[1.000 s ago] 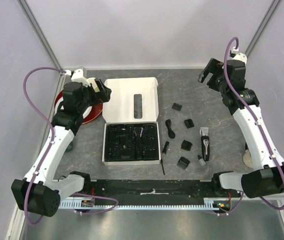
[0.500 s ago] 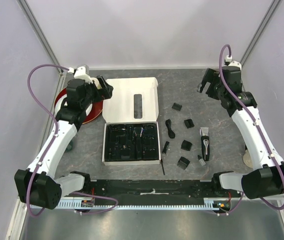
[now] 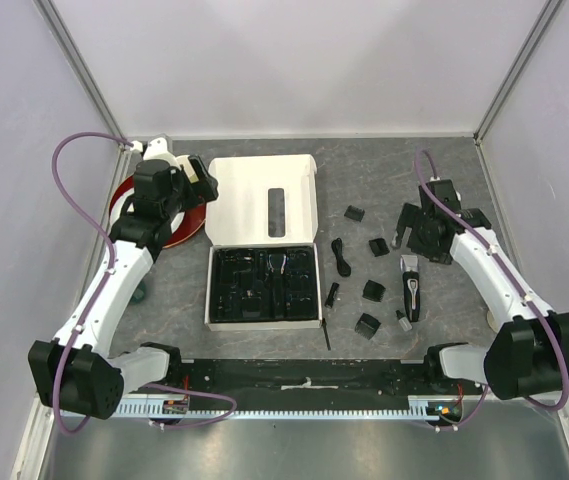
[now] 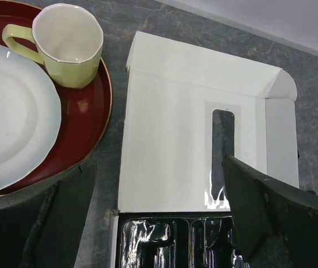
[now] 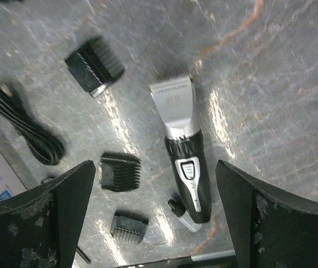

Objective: Sort the hair-cutting tools

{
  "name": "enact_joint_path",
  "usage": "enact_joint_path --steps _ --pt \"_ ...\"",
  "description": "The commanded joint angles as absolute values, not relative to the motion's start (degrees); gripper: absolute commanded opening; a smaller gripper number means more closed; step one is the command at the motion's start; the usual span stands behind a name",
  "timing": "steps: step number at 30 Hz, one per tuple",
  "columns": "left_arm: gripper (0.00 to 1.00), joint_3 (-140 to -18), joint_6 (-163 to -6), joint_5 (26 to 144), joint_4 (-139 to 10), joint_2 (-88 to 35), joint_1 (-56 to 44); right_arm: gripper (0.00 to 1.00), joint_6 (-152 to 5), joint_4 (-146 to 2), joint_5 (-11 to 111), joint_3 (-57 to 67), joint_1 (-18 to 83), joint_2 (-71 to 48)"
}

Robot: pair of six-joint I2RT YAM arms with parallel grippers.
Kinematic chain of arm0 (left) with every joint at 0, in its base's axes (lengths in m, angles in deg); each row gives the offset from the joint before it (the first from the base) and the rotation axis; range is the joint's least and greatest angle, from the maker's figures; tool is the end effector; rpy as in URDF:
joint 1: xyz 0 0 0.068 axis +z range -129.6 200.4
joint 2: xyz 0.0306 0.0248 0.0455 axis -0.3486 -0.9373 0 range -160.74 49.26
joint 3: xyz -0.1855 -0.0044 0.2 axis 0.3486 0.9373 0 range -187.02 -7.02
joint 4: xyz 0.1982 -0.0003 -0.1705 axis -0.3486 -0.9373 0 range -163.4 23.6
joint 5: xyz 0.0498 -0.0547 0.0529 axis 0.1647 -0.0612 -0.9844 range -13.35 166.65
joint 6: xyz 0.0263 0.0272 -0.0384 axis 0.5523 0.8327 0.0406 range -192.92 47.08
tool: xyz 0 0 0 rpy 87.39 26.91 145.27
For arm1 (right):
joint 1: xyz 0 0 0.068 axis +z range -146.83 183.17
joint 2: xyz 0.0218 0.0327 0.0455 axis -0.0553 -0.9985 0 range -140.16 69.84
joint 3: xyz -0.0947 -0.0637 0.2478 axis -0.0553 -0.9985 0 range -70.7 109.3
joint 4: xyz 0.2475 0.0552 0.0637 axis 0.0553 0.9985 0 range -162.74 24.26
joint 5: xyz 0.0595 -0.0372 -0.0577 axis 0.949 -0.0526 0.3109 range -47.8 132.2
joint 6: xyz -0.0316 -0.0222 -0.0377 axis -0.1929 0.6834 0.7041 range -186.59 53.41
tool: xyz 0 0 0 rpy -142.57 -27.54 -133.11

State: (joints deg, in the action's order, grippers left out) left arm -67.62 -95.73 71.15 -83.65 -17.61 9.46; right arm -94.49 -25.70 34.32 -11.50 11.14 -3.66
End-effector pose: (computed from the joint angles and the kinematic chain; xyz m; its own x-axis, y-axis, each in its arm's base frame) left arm 0.2626 -0.0472 0.3455 -0.4011 -0.3155 -0.8600 -0.0573 0.9456 -0.3202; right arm 0.2478 0.0297 0.2684 -0.8019 0.3558 -0.4801 0.3427 0.9320 0.1182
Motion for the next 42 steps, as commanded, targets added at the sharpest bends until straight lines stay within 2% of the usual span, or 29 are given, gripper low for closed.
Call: enact_joint_path --steps 1,10,19,22,30,31,35,37,42 --pt "0.99 -67.58 -95.15 73.13 -83.19 -15.96 9.68 0.96 -95.77 -23.18 32.97 -14.09 10.99 -2.31" --pt "0.98 -60.29 -97.61 78.14 -73.62 -15.08 9.68 0.95 -95.24 -23.70 33.32 -19.72 10.99 -6.09" --pt "0.98 -58.88 -96.12 79.99 -72.46 -14.73 9.68 0.85 -93.31 -28.18 34.81 -21.48 10.99 -13.04" --pt "0.98 -59.14 -94.28 79.82 -72.64 -14.20 9.68 0.77 -93.66 -29.32 35.17 -21.57 11.17 -15.32" --pt "0.98 -58.17 -94.80 78.85 -72.20 -14.11 9.68 0.63 -94.01 -29.59 31.74 -20.60 11.96 -18.40" --pt "0.98 -58.09 -94.89 78.85 -72.11 -14.20 9.59 0.57 -93.84 -29.59 31.30 -20.43 11.96 -18.49" --pt "0.98 -58.35 -94.54 78.93 -72.55 -14.11 9.59 0.45 -93.75 -29.33 29.55 -19.99 11.96 -18.41" --pt "0.98 -58.35 -94.63 78.85 -72.64 -14.20 9.68 0.34 -94.01 -29.24 27.97 -19.55 12.31 -17.79" --pt "0.98 -58.17 -95.33 79.37 -72.64 -14.55 9.59 0.29 -94.19 -31.00 24.36 -17.71 13.80 -12.96"
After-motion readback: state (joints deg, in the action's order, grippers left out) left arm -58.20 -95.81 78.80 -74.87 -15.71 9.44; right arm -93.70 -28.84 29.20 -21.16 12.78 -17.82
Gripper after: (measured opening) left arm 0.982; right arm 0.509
